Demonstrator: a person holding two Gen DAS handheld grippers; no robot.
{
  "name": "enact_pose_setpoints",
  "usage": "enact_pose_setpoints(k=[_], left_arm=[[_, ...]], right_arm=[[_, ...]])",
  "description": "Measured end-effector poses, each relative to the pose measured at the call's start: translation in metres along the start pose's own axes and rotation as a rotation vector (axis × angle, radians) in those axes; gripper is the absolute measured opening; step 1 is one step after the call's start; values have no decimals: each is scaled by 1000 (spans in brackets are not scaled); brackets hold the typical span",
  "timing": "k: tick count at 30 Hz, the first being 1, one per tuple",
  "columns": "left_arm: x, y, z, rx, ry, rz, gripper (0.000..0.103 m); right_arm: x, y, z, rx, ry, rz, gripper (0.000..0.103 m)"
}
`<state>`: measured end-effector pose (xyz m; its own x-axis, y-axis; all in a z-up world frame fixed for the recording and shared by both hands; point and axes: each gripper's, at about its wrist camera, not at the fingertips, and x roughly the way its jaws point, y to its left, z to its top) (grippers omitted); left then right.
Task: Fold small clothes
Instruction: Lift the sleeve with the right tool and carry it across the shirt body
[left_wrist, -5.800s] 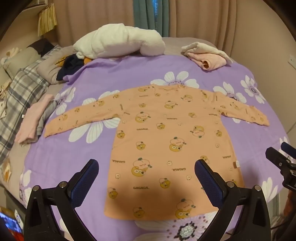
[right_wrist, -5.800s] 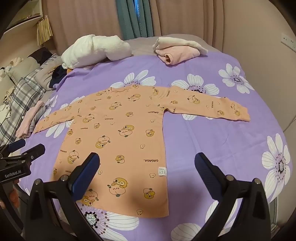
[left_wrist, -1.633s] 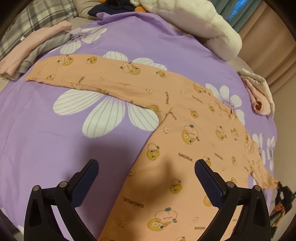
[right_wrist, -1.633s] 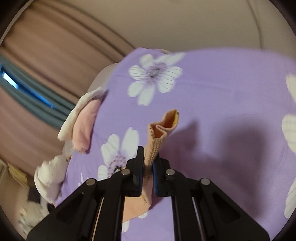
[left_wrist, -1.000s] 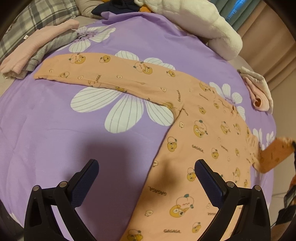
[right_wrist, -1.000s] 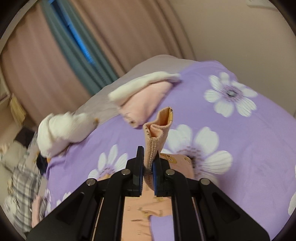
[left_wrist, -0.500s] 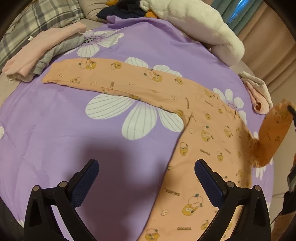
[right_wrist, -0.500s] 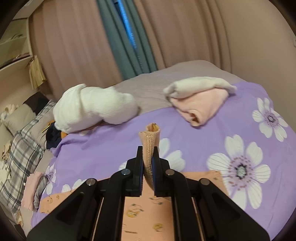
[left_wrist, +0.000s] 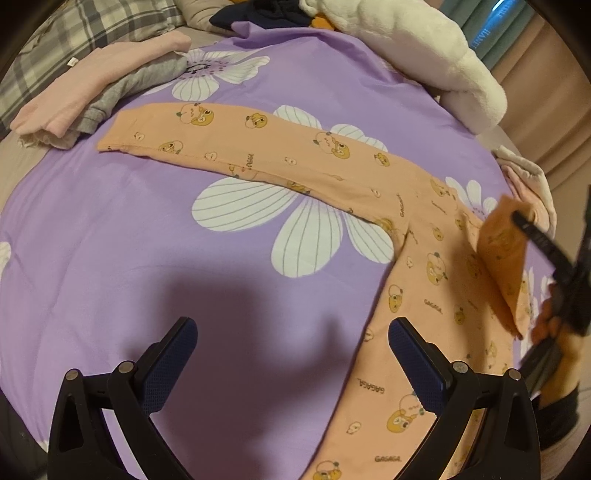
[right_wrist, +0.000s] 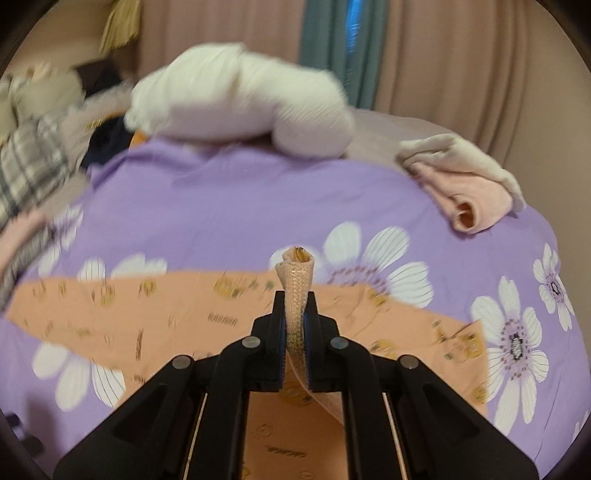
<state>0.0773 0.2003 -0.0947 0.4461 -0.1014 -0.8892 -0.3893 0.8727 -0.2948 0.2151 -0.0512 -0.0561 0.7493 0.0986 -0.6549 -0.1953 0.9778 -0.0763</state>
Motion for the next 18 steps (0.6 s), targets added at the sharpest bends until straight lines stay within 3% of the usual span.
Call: enact_pose_setpoints(k=[7, 8, 12, 16, 18], left_arm=[[3, -2, 1, 0, 4, 5, 102], [3, -3, 2, 0, 4, 2, 102], [4, -11, 3, 7, -1, -21, 102], [3, -27, 8, 32, -6, -74, 102], [2, -39, 11, 51, -11, -114, 102]], right_arm=[[23, 48, -33, -143, 100, 40, 13], [25, 52, -39, -151, 120, 52, 18], [28, 56, -57, -141, 199, 199, 46], [6, 35, -62, -71, 188, 355, 47], [-6, 7, -62, 23, 171, 425, 47]])
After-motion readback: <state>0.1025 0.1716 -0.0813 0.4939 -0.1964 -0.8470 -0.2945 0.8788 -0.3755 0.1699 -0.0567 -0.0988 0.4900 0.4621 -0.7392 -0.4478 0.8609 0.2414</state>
